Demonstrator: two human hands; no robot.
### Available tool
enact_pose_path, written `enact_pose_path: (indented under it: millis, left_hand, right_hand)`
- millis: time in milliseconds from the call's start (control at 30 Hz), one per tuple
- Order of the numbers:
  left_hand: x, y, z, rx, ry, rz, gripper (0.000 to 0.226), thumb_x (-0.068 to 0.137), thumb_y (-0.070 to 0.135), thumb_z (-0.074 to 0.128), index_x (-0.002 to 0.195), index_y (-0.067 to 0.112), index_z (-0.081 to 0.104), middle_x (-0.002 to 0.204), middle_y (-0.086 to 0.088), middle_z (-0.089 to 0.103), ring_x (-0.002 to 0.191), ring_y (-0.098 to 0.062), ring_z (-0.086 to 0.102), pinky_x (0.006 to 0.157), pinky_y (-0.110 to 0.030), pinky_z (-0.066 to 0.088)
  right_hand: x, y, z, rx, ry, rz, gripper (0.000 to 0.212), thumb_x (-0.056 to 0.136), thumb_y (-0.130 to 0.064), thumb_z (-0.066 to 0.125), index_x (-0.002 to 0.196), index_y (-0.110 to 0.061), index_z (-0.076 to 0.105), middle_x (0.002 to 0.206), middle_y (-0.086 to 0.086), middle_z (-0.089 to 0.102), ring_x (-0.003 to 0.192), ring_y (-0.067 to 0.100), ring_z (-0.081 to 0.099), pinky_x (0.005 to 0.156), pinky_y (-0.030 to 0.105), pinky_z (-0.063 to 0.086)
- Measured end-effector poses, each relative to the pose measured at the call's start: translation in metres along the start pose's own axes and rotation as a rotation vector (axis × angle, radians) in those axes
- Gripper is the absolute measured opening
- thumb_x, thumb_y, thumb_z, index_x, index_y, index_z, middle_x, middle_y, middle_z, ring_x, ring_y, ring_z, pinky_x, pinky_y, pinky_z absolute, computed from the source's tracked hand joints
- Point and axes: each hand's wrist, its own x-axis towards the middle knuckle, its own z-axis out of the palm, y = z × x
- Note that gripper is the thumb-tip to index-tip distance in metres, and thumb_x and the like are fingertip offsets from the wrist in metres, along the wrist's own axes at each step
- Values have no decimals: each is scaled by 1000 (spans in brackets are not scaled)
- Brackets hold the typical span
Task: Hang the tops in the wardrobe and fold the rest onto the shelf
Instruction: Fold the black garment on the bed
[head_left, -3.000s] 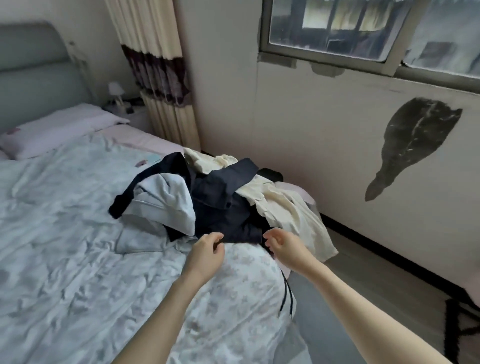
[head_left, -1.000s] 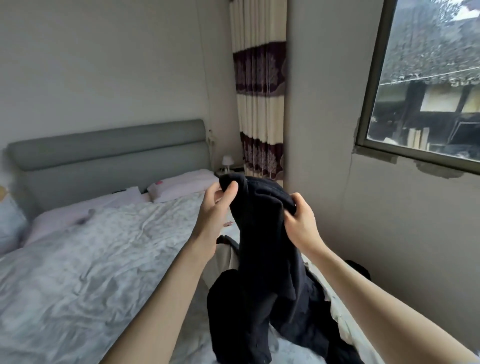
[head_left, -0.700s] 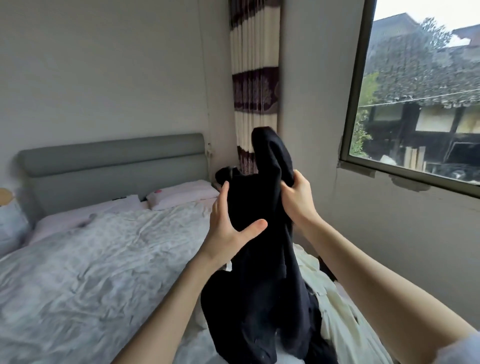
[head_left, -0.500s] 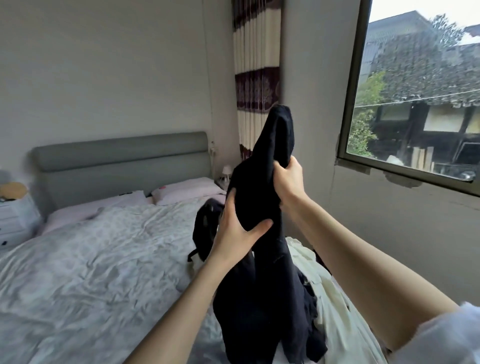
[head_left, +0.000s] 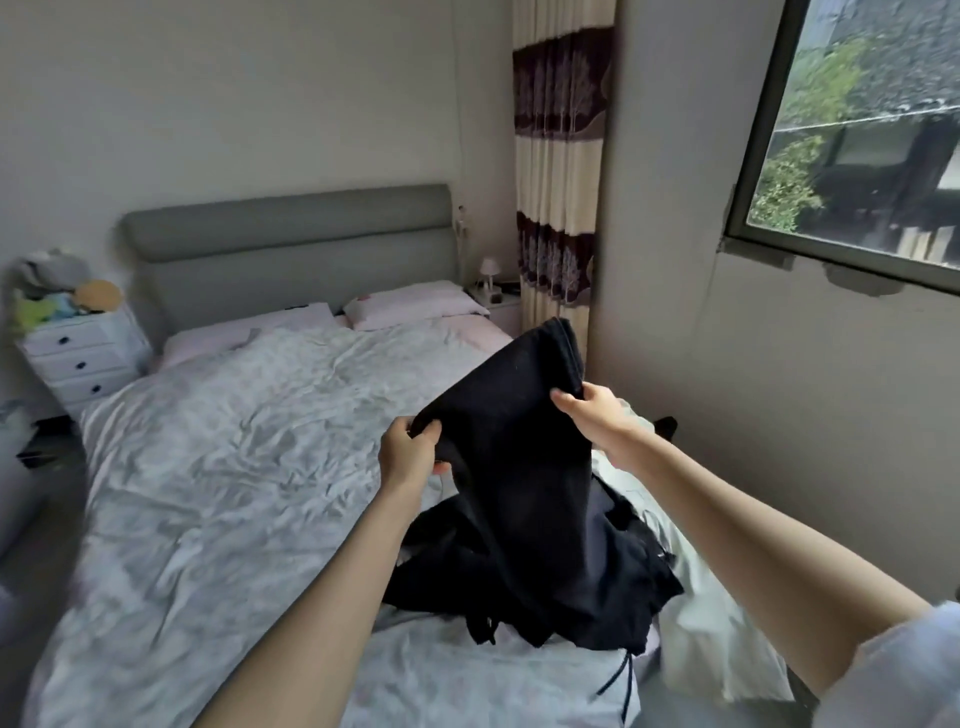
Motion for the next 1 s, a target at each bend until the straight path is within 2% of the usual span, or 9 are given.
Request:
enact_pose_path:
  millis: [100,167,233,333,400,500,667,833,1000]
  left_hand:
    - [14,-23,-1,-22,-64,-37,11,96,18,50,98,12,59,109,-12,64,98,-28,63,87,-47,53]
    - [36,-31,-7,-123,-72,-86,14,97,15,48,103,8,58,108,-12,64,92,-25,63,73,-39,56]
    - [63,-35,-21,-318,25,-171,17,98,9,46,110,0,55,108,-16,60,85,-26,61,63,-32,52]
    - [108,-46,-55,-576,157,-255,26,100,7,42,124,-2,47,124,-19,48,101,-30,54,74,-36,52]
    - [139,-67,-74,-571,71,-268,34,102,12,39,135,4,38,141,-17,41,121,-32,49,90,-43,49]
    - [158,-109,-76,-282,-108,-317,54,100,24,46,148,25,21,155,-6,25,140,-26,29,108,-48,34]
    - [145,-178,-26,221,-457,-382,60,98,33,48,150,25,18,155,-3,23,139,-21,28,108,-36,29]
    - [123,-230,35,683,-796,-41,65,95,33,51,150,24,18,156,2,17,143,-18,17,115,-38,24]
    - [108,-273,97,1206,-1083,465,82,90,42,53,150,34,-3,158,2,-15,143,-27,-21,114,-56,-5]
  right_hand:
    - [-8,29,11,-180,-14,-40,12,96,-35,49,103,-27,54,80,-27,47,73,-9,47,60,-3,36]
    - [-11,55,27,-165,-141,60,29,95,-43,47,114,-23,55,91,-17,60,90,2,59,72,12,47]
    - [-11,79,45,-208,-267,171,41,94,-46,47,127,-22,48,109,-8,63,98,5,60,76,16,47]
    - [-4,111,75,-267,-340,270,55,94,-40,51,142,-17,35,137,3,49,121,14,50,98,25,40]
    - [4,132,98,-334,-333,305,56,95,-37,51,143,-16,33,142,5,44,128,18,45,103,26,37]
    - [5,162,118,-388,-270,400,54,95,-32,51,143,-17,32,142,7,44,130,19,43,101,24,34]
    - [-8,225,127,-394,-139,578,63,92,-24,55,147,-14,25,148,8,36,132,22,40,98,25,33]
    - [-13,271,116,-390,-20,705,72,91,-22,55,150,-17,15,153,10,24,136,28,33,107,34,32]
    - [-17,315,105,-188,133,839,69,94,-21,55,149,-7,16,154,10,24,137,22,30,106,31,29]
